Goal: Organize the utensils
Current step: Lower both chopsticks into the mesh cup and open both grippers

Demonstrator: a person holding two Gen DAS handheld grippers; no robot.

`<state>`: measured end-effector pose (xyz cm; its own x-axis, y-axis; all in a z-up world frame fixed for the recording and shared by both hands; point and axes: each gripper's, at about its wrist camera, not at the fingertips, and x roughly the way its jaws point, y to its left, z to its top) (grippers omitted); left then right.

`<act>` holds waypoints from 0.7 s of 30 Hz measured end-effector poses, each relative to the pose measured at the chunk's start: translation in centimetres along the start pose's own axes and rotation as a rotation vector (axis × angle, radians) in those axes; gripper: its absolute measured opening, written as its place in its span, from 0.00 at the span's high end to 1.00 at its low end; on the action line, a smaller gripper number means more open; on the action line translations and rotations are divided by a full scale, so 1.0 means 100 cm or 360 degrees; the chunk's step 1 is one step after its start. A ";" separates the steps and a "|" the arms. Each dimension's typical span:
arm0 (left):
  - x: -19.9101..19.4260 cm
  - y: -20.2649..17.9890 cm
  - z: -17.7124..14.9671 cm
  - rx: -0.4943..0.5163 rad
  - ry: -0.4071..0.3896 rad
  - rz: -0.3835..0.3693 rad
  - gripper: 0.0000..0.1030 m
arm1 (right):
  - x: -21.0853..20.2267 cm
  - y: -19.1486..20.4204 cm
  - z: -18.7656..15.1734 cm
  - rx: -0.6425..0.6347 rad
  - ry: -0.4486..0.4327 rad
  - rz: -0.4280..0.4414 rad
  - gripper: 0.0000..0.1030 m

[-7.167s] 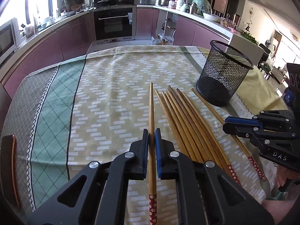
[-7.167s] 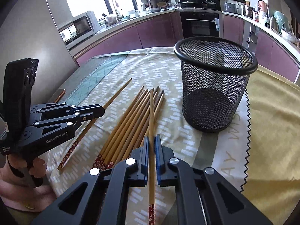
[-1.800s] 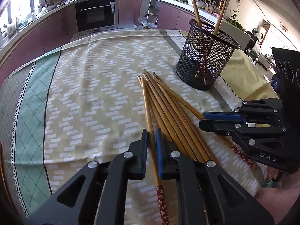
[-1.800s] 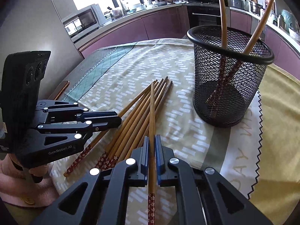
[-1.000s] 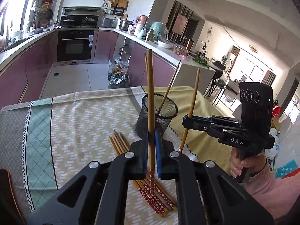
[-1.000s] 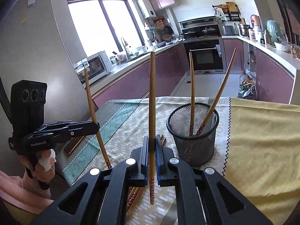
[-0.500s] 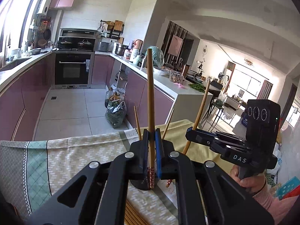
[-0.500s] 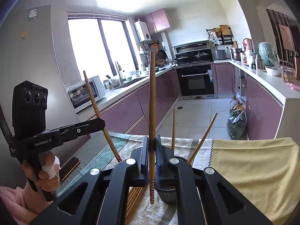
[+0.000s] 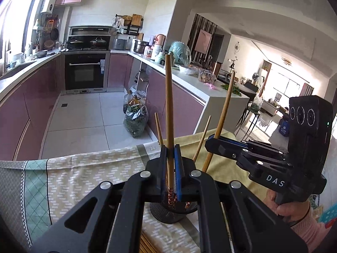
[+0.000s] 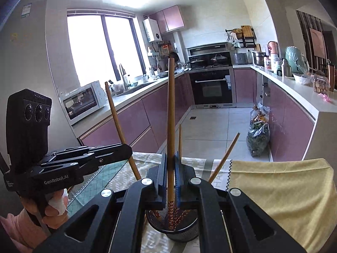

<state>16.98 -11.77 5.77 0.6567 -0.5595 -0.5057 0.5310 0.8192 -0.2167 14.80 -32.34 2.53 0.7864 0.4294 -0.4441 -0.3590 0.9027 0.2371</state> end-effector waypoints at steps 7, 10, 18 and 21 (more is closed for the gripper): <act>0.031 0.007 -0.024 0.0023 0.0196 -0.0013 0.93 | 0.025 0.001 -0.019 -0.0009 0.0229 -0.0021 0.94; 0.042 0.012 -0.029 0.0024 0.0243 -0.0005 0.93 | 0.035 0.001 -0.026 -0.0009 0.0306 -0.0036 0.94; 0.055 0.014 -0.026 0.0023 0.0262 0.0026 0.92 | 0.048 0.001 -0.027 0.0010 0.0333 -0.0065 0.94; 0.059 0.015 -0.025 0.0012 0.0275 0.0030 0.92 | 0.048 0.000 -0.026 0.0018 0.0328 -0.0068 0.93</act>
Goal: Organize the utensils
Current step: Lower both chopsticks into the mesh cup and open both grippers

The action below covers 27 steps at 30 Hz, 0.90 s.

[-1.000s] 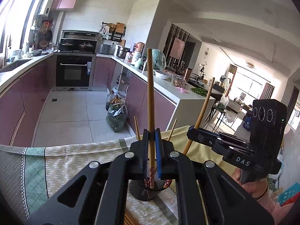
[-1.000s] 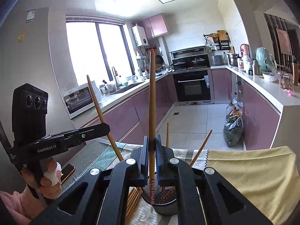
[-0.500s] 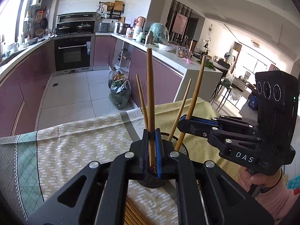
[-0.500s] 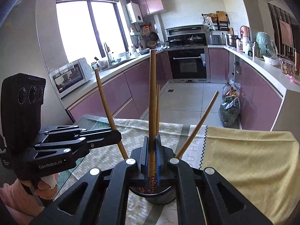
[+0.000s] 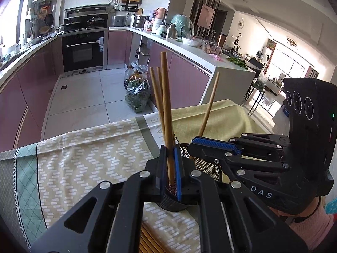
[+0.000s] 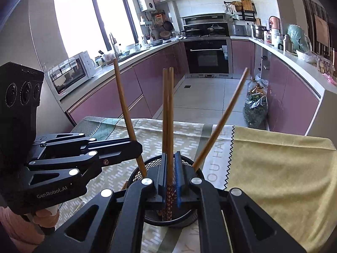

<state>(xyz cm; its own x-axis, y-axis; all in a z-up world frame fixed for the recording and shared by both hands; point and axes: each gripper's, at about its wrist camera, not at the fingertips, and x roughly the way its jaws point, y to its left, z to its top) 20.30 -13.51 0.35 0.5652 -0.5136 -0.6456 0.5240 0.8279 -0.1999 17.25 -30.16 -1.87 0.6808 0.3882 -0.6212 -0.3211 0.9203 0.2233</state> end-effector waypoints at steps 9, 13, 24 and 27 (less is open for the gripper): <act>-0.008 0.005 -0.011 -0.0017 -0.0027 0.0025 0.88 | -0.015 0.003 -0.008 0.0001 -0.0060 0.0046 0.86; -0.028 0.007 -0.021 -0.0010 -0.0101 0.0070 0.78 | -0.027 0.011 -0.014 -0.0029 -0.0086 0.0092 0.79; -0.065 0.033 -0.087 -0.0064 -0.0082 0.0221 0.65 | -0.033 0.047 -0.067 -0.0157 0.0067 0.0280 0.64; -0.062 0.040 -0.110 -0.0088 0.0003 0.0241 0.64 | -0.016 0.049 -0.084 -0.0132 0.0180 0.0284 0.64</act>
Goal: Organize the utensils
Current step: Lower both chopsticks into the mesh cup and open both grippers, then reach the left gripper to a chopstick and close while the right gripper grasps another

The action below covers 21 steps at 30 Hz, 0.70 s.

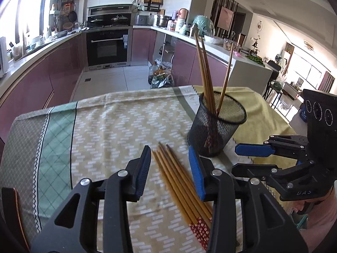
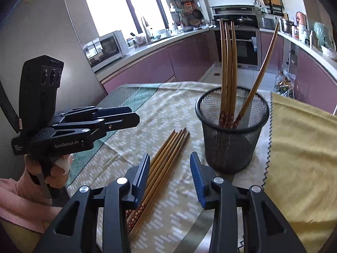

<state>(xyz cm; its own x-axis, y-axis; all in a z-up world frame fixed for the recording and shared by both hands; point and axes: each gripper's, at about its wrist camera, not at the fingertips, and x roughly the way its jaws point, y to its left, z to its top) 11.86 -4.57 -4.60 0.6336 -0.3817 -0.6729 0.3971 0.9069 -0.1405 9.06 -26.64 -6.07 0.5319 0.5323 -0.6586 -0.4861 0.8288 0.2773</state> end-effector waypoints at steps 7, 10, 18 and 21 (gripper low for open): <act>0.015 0.010 -0.044 -0.0071 0.0160 -0.0008 0.64 | 0.027 0.009 -0.021 0.0015 0.0125 -0.0026 0.64; 0.019 0.008 -0.052 -0.0097 0.0189 -0.0020 0.64 | 0.031 0.013 -0.024 0.0012 0.0139 -0.0036 0.64; 0.026 0.000 -0.060 -0.0093 0.0245 -0.0013 0.61 | 0.048 0.020 -0.028 0.0016 0.0190 -0.0060 0.64; 0.028 -0.002 -0.060 -0.0094 0.0262 -0.0018 0.61 | 0.052 0.021 -0.030 0.0014 0.0194 -0.0081 0.64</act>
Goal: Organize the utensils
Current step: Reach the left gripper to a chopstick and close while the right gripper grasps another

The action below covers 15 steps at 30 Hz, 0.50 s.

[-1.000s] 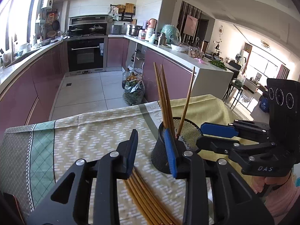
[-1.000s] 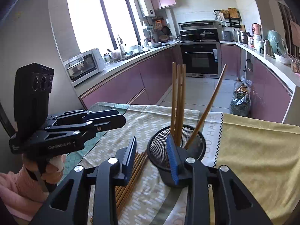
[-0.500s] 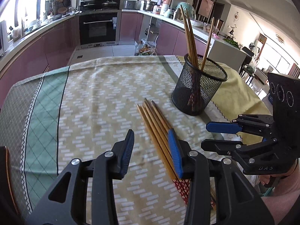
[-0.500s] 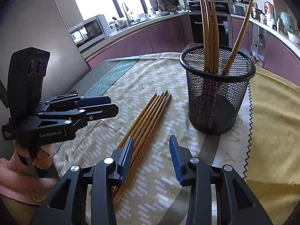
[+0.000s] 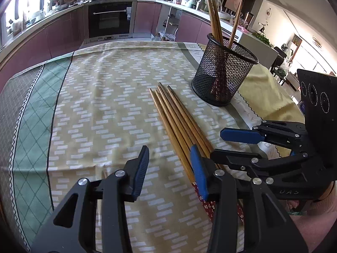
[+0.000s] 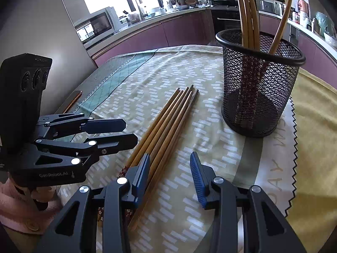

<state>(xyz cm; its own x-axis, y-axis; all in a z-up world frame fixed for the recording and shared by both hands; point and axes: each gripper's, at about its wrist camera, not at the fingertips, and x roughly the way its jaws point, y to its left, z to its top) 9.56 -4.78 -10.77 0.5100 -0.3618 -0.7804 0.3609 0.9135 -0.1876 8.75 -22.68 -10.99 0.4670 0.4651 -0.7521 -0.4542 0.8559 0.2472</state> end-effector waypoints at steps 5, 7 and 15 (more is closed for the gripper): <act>0.006 -0.005 -0.001 0.0022 0.0020 0.0015 0.61 | 0.003 0.002 -0.001 -0.0013 0.0004 -0.0023 0.64; 0.008 -0.006 -0.001 0.0035 0.0027 0.0032 0.61 | 0.003 0.003 -0.001 -0.0026 0.0005 -0.0038 0.64; 0.010 -0.004 0.000 0.0032 0.0029 0.0027 0.63 | 0.005 0.003 0.000 -0.0031 0.0008 -0.0048 0.64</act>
<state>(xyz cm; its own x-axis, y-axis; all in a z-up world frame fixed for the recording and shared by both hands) 9.92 -5.53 -11.49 0.5018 -0.3427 -0.7942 0.3682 0.9154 -0.1624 8.85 -22.18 -11.25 0.4769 0.4380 -0.7620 -0.4546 0.8649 0.2126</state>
